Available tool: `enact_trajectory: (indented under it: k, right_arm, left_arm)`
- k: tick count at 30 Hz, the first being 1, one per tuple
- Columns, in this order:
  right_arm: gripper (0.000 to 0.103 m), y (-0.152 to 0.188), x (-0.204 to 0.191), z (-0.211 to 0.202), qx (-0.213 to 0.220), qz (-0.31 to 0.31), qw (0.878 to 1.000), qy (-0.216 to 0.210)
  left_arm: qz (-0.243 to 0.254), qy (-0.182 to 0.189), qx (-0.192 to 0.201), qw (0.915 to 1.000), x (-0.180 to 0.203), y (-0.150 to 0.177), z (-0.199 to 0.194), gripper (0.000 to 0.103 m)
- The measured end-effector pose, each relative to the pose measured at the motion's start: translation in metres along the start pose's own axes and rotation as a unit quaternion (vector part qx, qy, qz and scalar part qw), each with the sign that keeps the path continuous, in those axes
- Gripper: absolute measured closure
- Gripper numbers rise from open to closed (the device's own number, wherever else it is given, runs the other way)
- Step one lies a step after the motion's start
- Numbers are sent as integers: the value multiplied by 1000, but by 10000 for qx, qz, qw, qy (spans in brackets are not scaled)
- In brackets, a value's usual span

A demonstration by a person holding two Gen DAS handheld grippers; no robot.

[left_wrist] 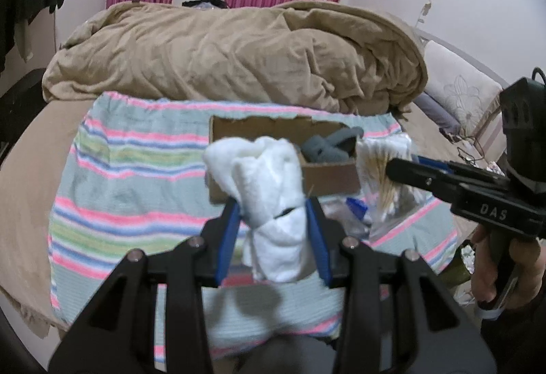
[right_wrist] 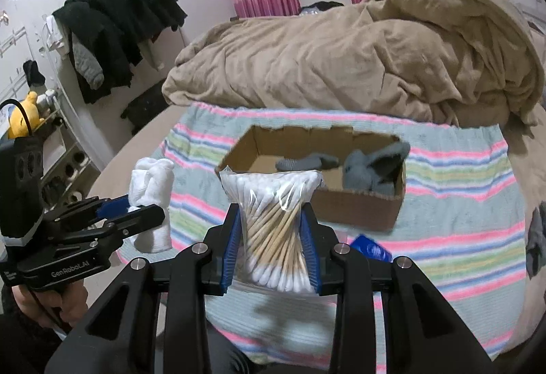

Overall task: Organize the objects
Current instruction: 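Lower the sock and swab bag into the box and open both grippers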

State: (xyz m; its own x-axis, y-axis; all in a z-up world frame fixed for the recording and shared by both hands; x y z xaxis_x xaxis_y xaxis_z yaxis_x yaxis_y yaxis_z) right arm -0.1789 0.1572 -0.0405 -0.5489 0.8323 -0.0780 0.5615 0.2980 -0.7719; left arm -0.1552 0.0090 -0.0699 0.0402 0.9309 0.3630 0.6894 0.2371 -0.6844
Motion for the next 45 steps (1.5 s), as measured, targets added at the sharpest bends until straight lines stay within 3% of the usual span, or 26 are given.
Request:
enact_trajectory:
  k: [12,23,29,39,45]
  right_arm:
    - [68,-35,15,32,130,38,9999,-35]
    - [68,-58,31,79,173,203,9996,-59]
    - [68,-59,41,106,143,307,9994,-94]
    - [68,-52,52,144,-38,699,9967,-404]
    - [67,-43,48,170,-327,728,9958,-457]
  left_arm:
    - [19,98,-20,9999,-5,-43,45,63]
    - [5,239,-497,9985,-22,-69,121,63]
    - [113,23,-689,9976,-36,-68,148,63]
    - [187,88,-1073,9940,-38,-60,174,60]
    - [129,-97,-967,9952,-42,-63,169,54]
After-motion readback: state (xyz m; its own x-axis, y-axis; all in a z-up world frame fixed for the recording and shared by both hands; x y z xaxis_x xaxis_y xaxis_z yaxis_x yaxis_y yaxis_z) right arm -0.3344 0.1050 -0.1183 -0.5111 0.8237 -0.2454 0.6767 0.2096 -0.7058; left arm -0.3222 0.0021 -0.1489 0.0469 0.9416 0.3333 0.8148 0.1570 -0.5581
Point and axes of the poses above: each gripper's, at about its wrist camera, not at the fingertips, and z roughly the way its jaws point, x to its right, y to its underside, the point moved 9 cm from there along z, roughly the way its jaws point, and after that the axes turned 11 degrees about -z, right-handed, at the moved point
